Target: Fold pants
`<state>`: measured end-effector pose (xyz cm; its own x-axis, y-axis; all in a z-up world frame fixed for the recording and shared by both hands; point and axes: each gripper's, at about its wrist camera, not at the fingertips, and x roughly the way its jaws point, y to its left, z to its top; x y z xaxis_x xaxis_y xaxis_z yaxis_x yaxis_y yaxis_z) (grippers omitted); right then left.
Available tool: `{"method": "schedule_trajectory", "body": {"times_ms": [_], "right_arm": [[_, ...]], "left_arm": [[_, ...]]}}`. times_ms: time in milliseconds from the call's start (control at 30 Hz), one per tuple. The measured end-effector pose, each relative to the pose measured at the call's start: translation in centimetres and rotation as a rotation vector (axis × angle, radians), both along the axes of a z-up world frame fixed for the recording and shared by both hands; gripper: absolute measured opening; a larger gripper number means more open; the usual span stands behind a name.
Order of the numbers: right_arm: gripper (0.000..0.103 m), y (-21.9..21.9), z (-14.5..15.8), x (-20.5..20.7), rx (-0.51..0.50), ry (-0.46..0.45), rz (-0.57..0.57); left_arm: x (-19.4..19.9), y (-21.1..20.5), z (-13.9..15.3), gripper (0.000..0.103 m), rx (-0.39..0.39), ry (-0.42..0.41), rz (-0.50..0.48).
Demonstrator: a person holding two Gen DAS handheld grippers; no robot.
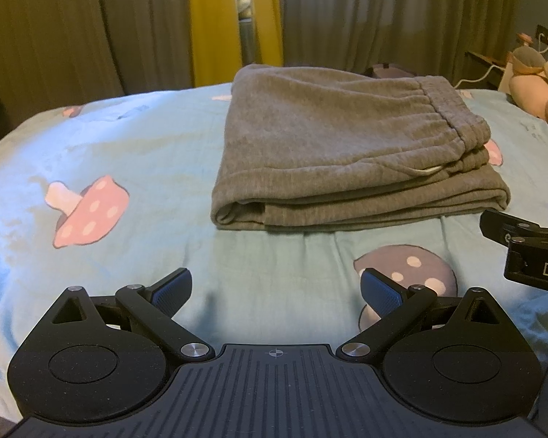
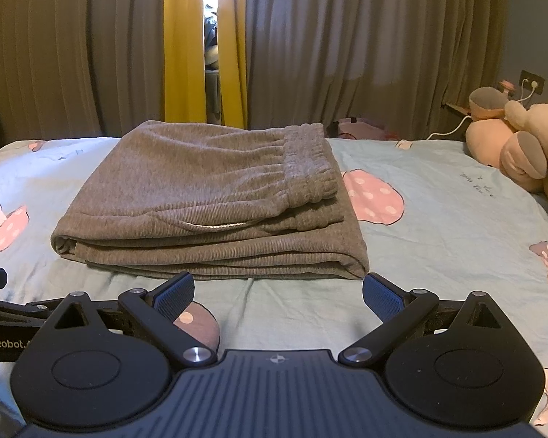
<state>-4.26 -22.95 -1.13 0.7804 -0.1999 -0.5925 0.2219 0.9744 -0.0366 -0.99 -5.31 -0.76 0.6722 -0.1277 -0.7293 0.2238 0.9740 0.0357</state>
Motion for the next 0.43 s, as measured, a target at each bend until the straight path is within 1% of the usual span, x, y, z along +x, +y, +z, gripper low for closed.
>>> {"method": "schedule_trajectory", "body": {"times_ms": [300, 433], "right_arm": [[0.099, 0.32, 0.15, -0.19, -0.015, -0.004, 0.001], [0.099, 0.49, 0.16, -0.16, -0.023, -0.004, 0.003]], "left_arm": [[-0.22, 0.17, 0.16, 0.102, 0.002, -0.012, -0.002], [-0.23, 0.14, 0.14, 0.102, -0.004, -0.003, -0.011]]}}
